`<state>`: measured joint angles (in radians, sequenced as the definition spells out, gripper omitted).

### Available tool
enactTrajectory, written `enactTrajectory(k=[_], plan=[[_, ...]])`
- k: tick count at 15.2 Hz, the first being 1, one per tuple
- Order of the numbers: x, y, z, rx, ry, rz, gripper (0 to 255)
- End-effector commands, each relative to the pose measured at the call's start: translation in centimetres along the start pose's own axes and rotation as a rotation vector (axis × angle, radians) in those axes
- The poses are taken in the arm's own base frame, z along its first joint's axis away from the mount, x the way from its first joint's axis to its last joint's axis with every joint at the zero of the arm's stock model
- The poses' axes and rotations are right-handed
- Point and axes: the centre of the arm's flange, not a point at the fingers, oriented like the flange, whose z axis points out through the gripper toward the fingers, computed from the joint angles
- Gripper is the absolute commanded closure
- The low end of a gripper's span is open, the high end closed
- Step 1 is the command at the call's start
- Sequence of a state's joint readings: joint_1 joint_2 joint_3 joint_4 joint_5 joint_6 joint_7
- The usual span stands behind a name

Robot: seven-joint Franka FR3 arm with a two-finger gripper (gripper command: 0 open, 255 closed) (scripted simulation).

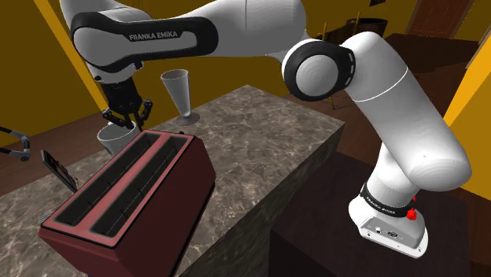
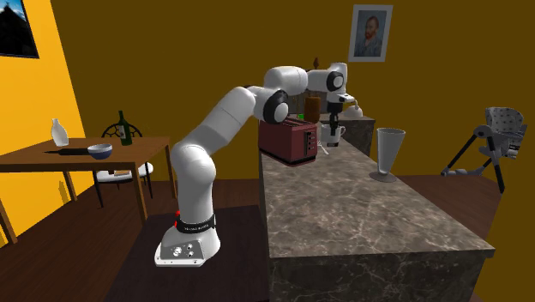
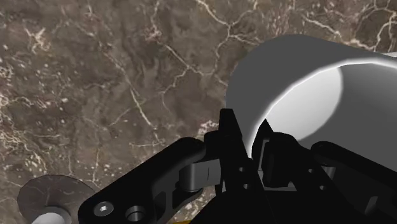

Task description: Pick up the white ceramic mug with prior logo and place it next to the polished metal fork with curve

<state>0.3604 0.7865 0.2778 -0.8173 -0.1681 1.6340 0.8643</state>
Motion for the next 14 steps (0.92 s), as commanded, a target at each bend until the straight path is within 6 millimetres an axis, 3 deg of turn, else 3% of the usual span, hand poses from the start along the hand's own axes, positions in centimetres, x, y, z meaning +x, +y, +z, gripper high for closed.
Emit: enactTrajectory(k=[1, 14], plan=[[0.3, -0.9, 1.0, -0.002, -0.001, 0.003, 255], [0.2, -0.5, 7.9, -0.002, -0.001, 0.003, 255]])
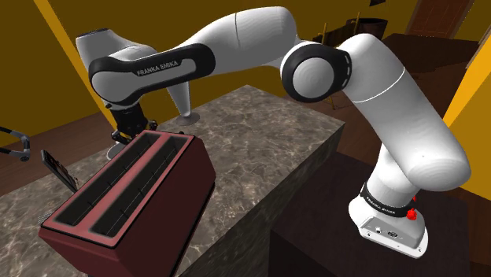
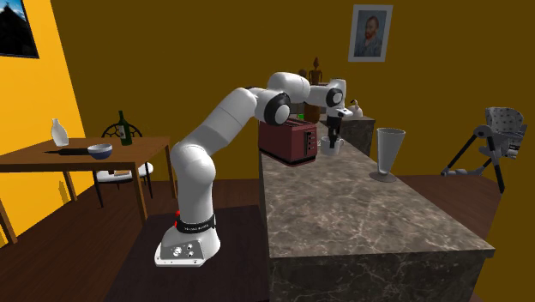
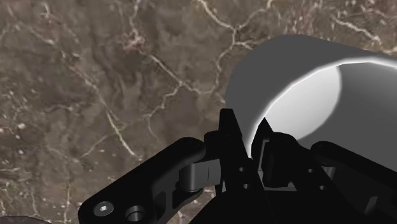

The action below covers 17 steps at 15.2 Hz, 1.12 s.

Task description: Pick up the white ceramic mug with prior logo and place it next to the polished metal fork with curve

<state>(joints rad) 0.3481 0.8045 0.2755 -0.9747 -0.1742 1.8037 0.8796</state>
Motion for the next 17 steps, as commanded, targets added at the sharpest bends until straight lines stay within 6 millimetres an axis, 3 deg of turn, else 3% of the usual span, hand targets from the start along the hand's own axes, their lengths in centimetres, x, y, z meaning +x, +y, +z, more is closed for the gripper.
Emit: enactTrajectory(k=[1, 8, 9, 14, 17], plan=[[-0.1, 0.0, 0.6, 0.001, 0.001, 0.0, 255], [-0.1, 0.0, 0.6, 0.001, 0.001, 0.0, 255], [-0.1, 0.0, 0.6, 0.001, 0.001, 0.0, 0], [-0.1, 0.0, 0.6, 0.001, 0.001, 0.0, 0], [-0.1, 0.0, -3.3, 0.001, 0.001, 0.0, 0]])
